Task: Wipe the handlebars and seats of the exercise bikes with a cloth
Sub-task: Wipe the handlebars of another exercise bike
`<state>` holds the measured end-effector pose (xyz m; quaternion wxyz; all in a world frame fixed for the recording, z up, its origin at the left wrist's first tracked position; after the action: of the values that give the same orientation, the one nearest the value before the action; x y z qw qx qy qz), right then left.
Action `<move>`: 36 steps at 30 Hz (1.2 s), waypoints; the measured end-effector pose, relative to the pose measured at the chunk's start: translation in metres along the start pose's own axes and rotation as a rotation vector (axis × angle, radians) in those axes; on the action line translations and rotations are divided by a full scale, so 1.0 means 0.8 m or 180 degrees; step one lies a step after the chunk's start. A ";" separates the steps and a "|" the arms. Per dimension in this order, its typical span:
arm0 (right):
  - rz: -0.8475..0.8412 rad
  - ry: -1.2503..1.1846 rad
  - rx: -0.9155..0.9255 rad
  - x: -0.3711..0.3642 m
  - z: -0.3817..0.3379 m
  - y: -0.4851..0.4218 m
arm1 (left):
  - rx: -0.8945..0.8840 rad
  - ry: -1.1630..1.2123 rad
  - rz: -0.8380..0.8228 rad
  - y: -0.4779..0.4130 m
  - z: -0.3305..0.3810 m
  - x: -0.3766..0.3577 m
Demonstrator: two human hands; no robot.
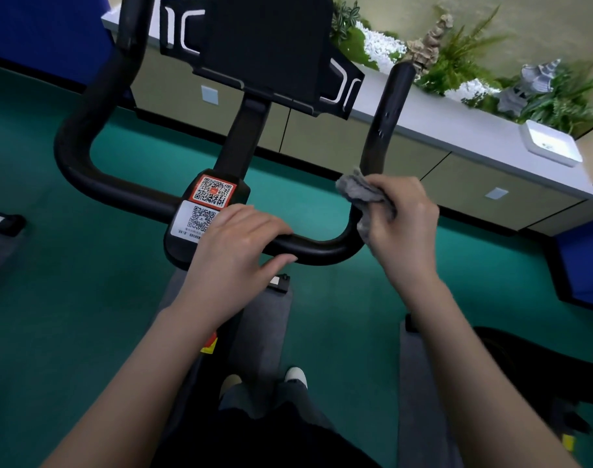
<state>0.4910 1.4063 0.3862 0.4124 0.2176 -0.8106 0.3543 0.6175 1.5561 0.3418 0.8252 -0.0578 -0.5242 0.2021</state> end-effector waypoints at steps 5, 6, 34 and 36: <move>0.0849 -0.0649 -0.0143 -0.034 -0.014 0.087 | 0.0002 -0.0048 -0.0102 -0.002 0.000 -0.001; 0.0929 -0.0688 -0.0162 -0.039 -0.012 0.094 | -0.0002 -0.0057 -0.0117 -0.002 0.000 -0.001; 0.0345 -0.1243 0.0690 -0.017 0.058 0.023 | 0.0371 -0.0407 0.0202 -0.051 0.073 -0.058; 0.0096 -0.1021 0.0927 -0.017 0.059 0.014 | 0.0362 -0.0329 0.0273 -0.050 0.073 -0.060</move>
<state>0.4673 1.3787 0.3513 0.2370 0.3164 -0.8092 0.4346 0.5586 1.4939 0.3392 0.7896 -0.0228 -0.5508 0.2694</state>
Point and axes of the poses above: each hand's wrist, its own y-axis away from the middle knuckle, its own x-axis out of the back of the hand, z = x × y, the point moved 4 cm from there along -y, towards the middle knuckle, and after that the axes turned 7 degrees about -z, right-handed, at the moved point
